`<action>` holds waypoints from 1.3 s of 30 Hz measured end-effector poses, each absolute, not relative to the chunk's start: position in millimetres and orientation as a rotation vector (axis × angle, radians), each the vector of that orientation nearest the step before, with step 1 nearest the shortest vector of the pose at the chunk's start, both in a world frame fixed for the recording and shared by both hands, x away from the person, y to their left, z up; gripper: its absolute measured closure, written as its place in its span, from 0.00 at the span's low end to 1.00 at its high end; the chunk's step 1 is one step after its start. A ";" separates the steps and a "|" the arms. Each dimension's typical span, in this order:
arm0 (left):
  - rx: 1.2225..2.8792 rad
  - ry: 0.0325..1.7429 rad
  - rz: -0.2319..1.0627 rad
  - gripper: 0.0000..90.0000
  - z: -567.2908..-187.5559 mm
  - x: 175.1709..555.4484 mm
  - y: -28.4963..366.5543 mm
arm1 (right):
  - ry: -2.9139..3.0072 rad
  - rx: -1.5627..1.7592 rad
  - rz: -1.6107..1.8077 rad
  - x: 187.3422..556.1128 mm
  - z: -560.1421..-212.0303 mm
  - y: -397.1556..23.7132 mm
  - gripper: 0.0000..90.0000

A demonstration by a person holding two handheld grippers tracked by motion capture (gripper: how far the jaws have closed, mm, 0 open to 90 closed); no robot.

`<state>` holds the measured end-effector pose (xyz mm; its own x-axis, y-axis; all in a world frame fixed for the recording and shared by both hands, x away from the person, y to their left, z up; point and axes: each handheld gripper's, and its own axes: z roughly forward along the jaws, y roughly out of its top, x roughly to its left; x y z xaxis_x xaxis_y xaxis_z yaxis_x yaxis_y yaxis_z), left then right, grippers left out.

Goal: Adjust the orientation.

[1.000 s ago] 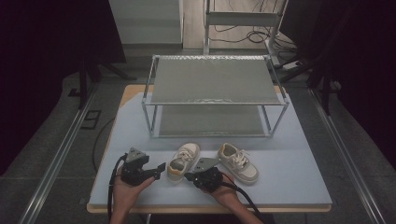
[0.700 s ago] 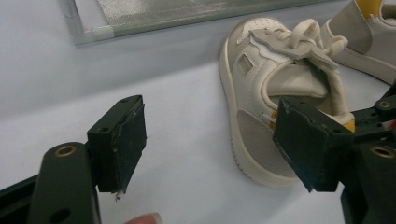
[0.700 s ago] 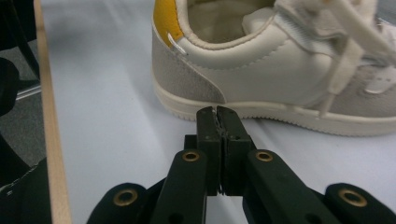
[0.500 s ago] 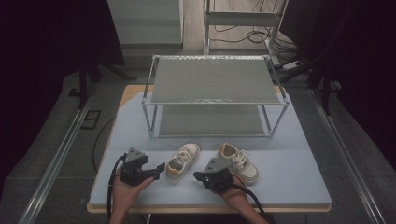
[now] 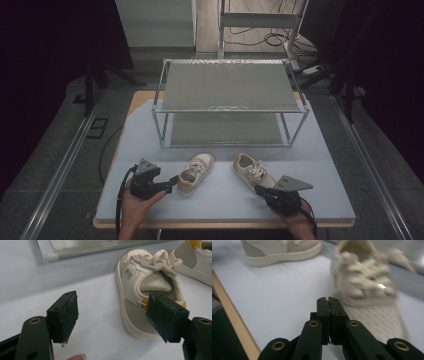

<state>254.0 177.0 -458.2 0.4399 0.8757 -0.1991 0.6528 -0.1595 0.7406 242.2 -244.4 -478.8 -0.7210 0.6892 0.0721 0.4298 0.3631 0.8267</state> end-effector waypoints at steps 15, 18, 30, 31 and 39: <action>1.890 1.291 0.358 0.28 -457.7 254.6 177.2 | 2.371 1.003 1.307 243.1 -488.4 -246.7 0.97; 1.894 1.287 0.355 0.28 -458.0 254.8 176.5 | 2.371 1.006 1.313 243.8 -488.1 -247.8 0.98; 1.896 1.288 0.356 0.28 -458.4 254.5 177.6 | 2.357 1.070 1.296 247.8 -486.2 -262.0 0.99; 1.896 1.289 0.356 0.28 -458.4 254.4 177.8 | 2.349 1.082 1.294 248.7 -486.1 -264.5 0.99; 1.900 1.290 0.356 0.28 -459.3 254.9 178.0 | 2.313 1.147 1.289 255.1 -486.2 -280.0 0.99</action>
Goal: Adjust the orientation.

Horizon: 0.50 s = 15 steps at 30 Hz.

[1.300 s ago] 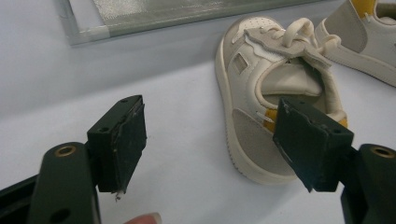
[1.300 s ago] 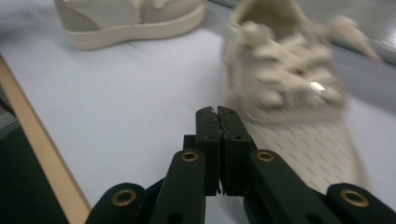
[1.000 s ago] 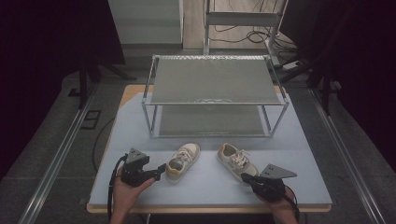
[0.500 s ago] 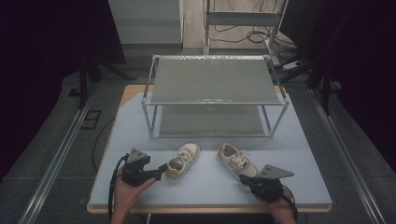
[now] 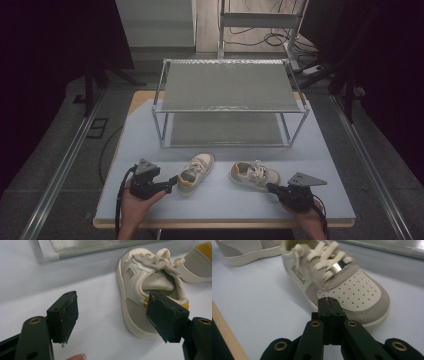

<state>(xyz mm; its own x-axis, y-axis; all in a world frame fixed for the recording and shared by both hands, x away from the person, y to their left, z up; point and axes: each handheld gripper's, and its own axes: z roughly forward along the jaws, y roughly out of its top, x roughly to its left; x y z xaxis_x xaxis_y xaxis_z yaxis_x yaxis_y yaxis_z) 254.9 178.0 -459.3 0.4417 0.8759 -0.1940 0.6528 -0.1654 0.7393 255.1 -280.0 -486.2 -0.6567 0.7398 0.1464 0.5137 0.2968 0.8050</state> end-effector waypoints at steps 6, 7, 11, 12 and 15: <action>1.902 1.289 0.356 0.28 -459.2 254.8 177.4 | 2.261 1.211 1.267 261.5 -487.7 -295.0 0.99; 1.902 1.289 0.355 0.28 -459.2 254.9 177.4 | 2.261 1.211 1.267 261.5 -487.7 -295.0 0.99; 1.906 1.292 0.356 0.28 -459.6 255.1 176.8 | 2.237 1.243 1.261 266.5 -488.9 -299.2 0.99; 1.905 1.290 0.356 0.28 -459.7 255.0 176.6 | 2.232 1.252 1.257 267.8 -489.1 -299.9 0.99; 1.909 1.287 0.356 0.28 -460.0 255.2 175.4 | 2.219 1.269 1.256 272.5 -490.0 -301.3 0.99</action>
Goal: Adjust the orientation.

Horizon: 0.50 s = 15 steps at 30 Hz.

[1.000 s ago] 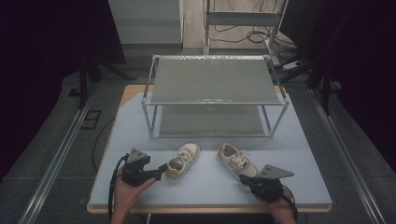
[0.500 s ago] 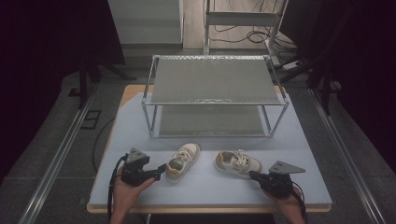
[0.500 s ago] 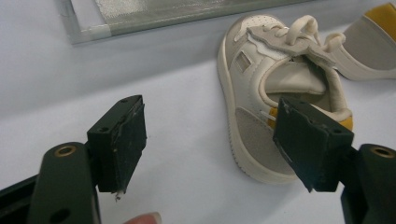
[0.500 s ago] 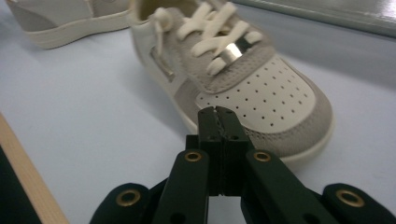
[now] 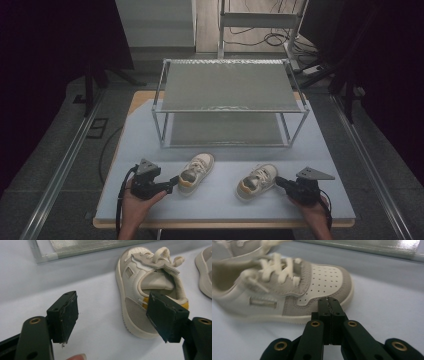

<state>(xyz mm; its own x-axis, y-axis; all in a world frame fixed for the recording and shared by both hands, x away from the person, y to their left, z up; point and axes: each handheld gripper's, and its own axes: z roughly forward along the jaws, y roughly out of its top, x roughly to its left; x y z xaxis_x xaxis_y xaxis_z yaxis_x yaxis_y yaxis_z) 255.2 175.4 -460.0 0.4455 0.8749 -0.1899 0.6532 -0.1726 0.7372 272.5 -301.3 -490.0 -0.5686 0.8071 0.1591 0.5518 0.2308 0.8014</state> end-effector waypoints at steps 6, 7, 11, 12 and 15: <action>1.912 1.289 0.359 0.28 -460.2 255.2 175.0 | 2.202 1.282 1.235 282.7 -489.6 -299.5 0.99; 1.912 1.289 0.358 0.28 -460.3 255.3 174.9 | 2.195 1.287 1.231 285.3 -489.6 -298.4 0.99; 1.912 1.288 0.359 0.28 -460.1 255.3 174.8 | 2.187 1.291 1.220 289.1 -490.2 -296.7 0.99; 1.913 1.288 0.361 0.28 -459.9 255.1 174.6 | 2.183 1.294 1.218 290.1 -490.4 -296.3 0.99; 1.911 1.287 0.363 0.28 -458.8 254.5 175.2 | 2.176 1.293 1.231 290.3 -490.5 -296.5 0.99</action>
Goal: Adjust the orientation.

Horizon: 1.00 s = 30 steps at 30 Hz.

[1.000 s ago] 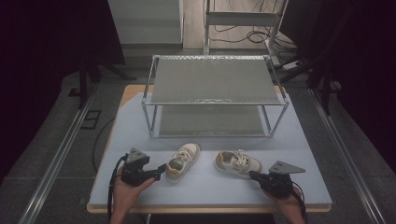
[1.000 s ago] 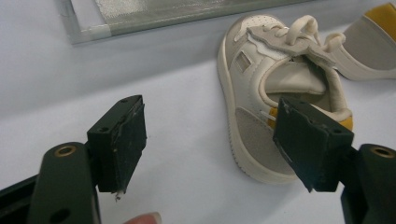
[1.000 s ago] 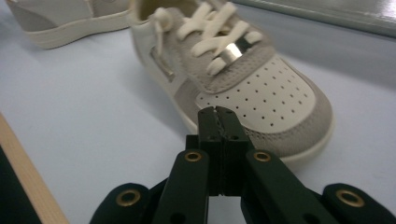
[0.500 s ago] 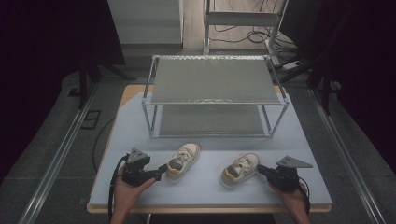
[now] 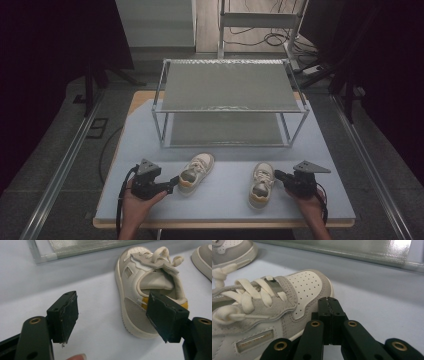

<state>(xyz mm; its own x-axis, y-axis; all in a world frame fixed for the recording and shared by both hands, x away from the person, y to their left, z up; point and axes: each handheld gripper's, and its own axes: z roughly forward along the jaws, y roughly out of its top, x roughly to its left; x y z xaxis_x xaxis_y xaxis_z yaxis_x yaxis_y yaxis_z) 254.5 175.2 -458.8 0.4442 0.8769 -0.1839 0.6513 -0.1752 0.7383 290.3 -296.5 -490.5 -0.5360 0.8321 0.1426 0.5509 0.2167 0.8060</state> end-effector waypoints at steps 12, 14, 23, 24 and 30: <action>1.881 1.293 0.376 0.28 -454.7 252.4 182.5 | 2.159 1.122 1.369 245.8 -447.7 -285.5 0.99; 1.881 1.291 0.376 0.28 -454.4 252.3 182.0 | 2.182 1.084 1.396 239.7 -444.5 -277.8 0.99; 1.882 1.289 0.373 0.28 -455.2 252.6 182.0 | 2.323 0.939 1.415 221.8 -449.7 -232.1 0.99; 1.882 1.289 0.373 0.28 -455.3 252.6 182.0 | 2.340 0.933 1.417 221.0 -452.2 -227.8 0.99; 1.885 1.290 0.370 0.28 -456.0 253.3 181.0 | 2.409 0.877 1.408 214.2 -459.6 -207.2 0.99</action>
